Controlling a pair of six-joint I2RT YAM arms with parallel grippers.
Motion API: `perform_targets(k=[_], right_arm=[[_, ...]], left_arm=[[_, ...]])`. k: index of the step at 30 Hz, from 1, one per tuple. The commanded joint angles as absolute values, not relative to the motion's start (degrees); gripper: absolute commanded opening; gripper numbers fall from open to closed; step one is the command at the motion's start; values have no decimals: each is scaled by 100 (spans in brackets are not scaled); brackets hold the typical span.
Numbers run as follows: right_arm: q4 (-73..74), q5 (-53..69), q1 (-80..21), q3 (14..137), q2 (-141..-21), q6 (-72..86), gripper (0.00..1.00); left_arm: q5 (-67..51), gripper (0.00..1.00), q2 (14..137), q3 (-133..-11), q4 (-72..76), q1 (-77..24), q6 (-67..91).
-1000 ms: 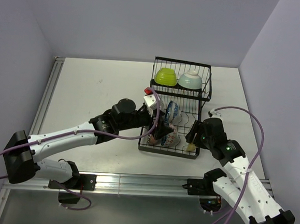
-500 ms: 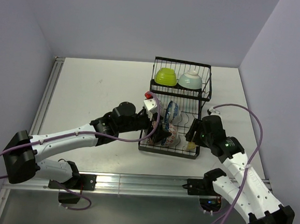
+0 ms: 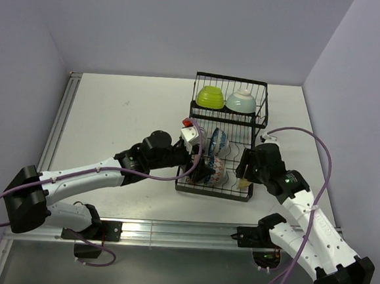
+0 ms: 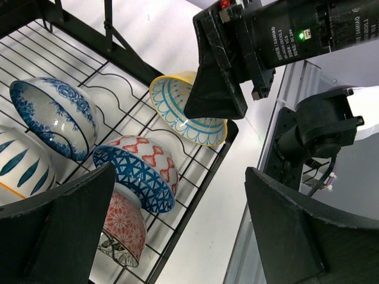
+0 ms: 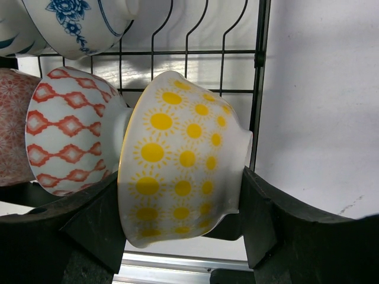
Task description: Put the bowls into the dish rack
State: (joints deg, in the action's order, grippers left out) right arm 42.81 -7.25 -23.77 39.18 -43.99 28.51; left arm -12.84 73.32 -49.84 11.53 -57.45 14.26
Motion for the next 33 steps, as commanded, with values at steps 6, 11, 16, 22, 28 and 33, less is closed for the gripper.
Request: perform_targets(k=[6,11,16,22,28,33], right_arm=[[4034,-817,-2426,4192,-4491,2672,0],[4113,-896,-2426,4201,-4614,2733,3],[4122,-905,-2426,4201,-4702,2734,3],[3999,-765,-2583,4263,-4509,2593,0],[3621,-545,-2882,4350,-4447,2522,0],[3507,-659,-3023,4272,-4570,2566,0]], left_arm=[[-1450,97,7145,-5054,1318,-5695,1380],[-1477,97,7172,-5089,1301,-5687,1424],[-1503,97,7207,-5098,1292,-5651,1441],[-1582,97,7198,-5001,1371,-5599,1503],[-1608,97,7225,-5001,1406,-5581,1521],[-1608,97,7225,-5019,1371,-5564,1503]])
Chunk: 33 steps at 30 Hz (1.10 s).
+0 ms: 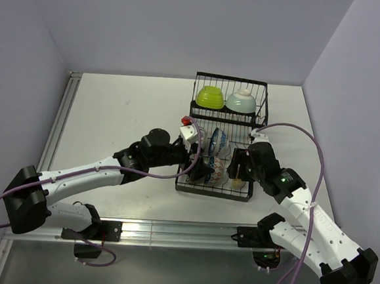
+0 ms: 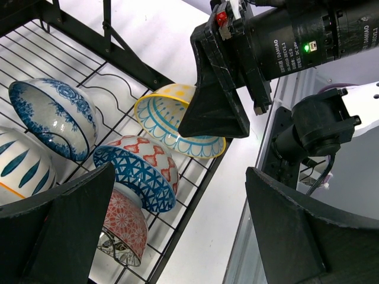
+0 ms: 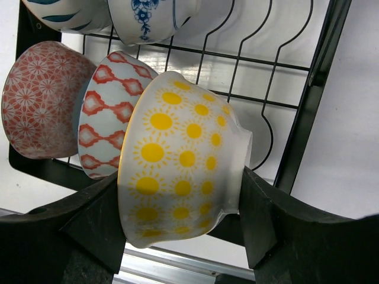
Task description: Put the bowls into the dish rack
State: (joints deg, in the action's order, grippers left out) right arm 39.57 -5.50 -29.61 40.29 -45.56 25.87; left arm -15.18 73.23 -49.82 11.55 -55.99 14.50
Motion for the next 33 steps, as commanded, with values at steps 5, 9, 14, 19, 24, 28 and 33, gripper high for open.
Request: perform_targets(k=[5,9,14,19,24,28,33], right_arm=[[3577,-870,-3023,4166,-4605,2628,0],[3577,-914,-3023,4070,-4640,2646,0],[3507,-826,-3023,3982,-4702,2663,0],[3481,-765,-3032,3894,-4711,2681,0],[3516,-905,-3067,3832,-4720,2751,8],[3498,-1063,-3067,3858,-4772,2830,8],[3489,-1134,-3067,3841,-4860,2988,1]], left_arm=[[-1617,97,7233,-5010,1336,-5546,1512],[-1635,97,7251,-5001,1353,-5546,1529],[-1600,97,7251,-5001,1345,-5537,1521],[-1591,97,7225,-4948,1345,-5528,1521],[-1573,97,7207,-4931,1371,-5511,1521],[-1573,98,7225,-4931,1345,-5511,1512],[-1565,97,7216,-4913,1371,-5511,1520]])
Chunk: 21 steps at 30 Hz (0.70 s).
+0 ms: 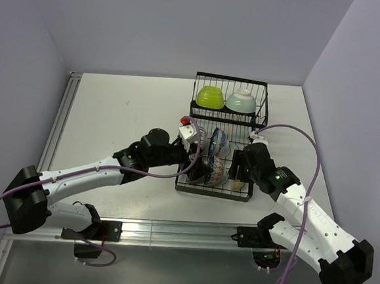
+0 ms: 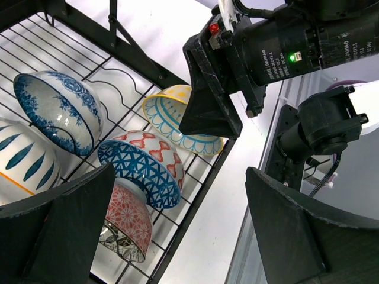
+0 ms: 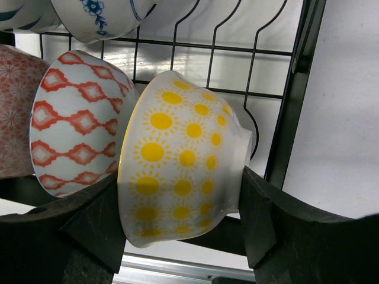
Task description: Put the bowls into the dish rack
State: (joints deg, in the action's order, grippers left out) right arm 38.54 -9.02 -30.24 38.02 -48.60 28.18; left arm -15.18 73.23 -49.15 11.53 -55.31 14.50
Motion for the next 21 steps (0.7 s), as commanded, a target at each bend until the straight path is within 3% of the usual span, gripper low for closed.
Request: perform_targets(k=[1,5,12,18,21], right_arm=[[3481,-1116,-3067,3841,-4878,3014,3],[3437,-1072,-3067,3850,-4922,2980,16],[3436,-949,-3067,3876,-4948,3023,55],[3551,-835,-3067,3824,-4790,3225,76],[3551,-817,-3050,3753,-4702,3278,81]], left_arm=[[-1573,97,7216,-4904,1371,-5511,1529],[-1573,98,7198,-4869,1380,-5502,1521],[-1565,98,7172,-4852,1354,-5502,1503],[-1582,99,7137,-4860,1257,-5493,1459],[-1512,99,7102,-4887,1143,-5493,1424]])
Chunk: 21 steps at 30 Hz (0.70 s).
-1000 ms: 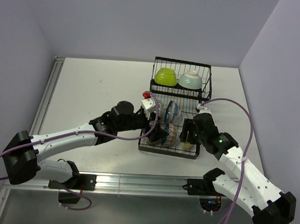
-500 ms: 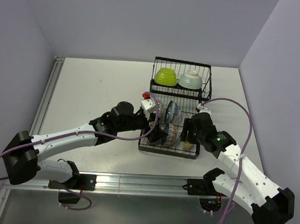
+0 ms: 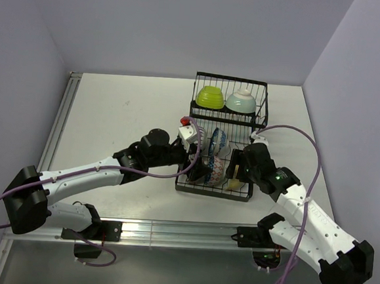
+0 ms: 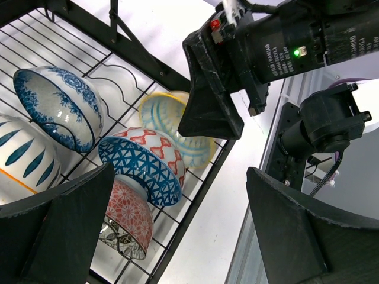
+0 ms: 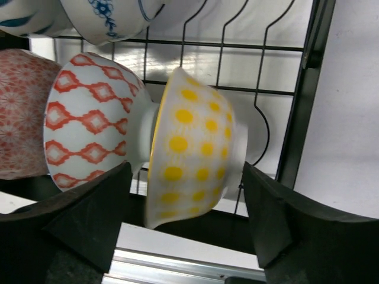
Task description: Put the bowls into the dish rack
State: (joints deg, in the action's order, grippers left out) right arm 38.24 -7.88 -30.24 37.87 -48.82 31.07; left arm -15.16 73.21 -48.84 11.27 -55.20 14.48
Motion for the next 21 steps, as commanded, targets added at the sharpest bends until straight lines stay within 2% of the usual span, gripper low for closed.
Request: perform_targets(k=[1,3,21], right_arm=[[3551,-809,-3050,3753,-4685,3287,84],[3542,-765,-3041,3735,-4632,3305,89],[3656,-325,-3015,3533,-3499,3182,100]], left_arm=[[-1494,99,7084,-4895,1099,-5493,1433],[-1477,99,7032,-4878,1011,-5493,1441],[-1186,100,6241,-4641,379,-5423,1898]])
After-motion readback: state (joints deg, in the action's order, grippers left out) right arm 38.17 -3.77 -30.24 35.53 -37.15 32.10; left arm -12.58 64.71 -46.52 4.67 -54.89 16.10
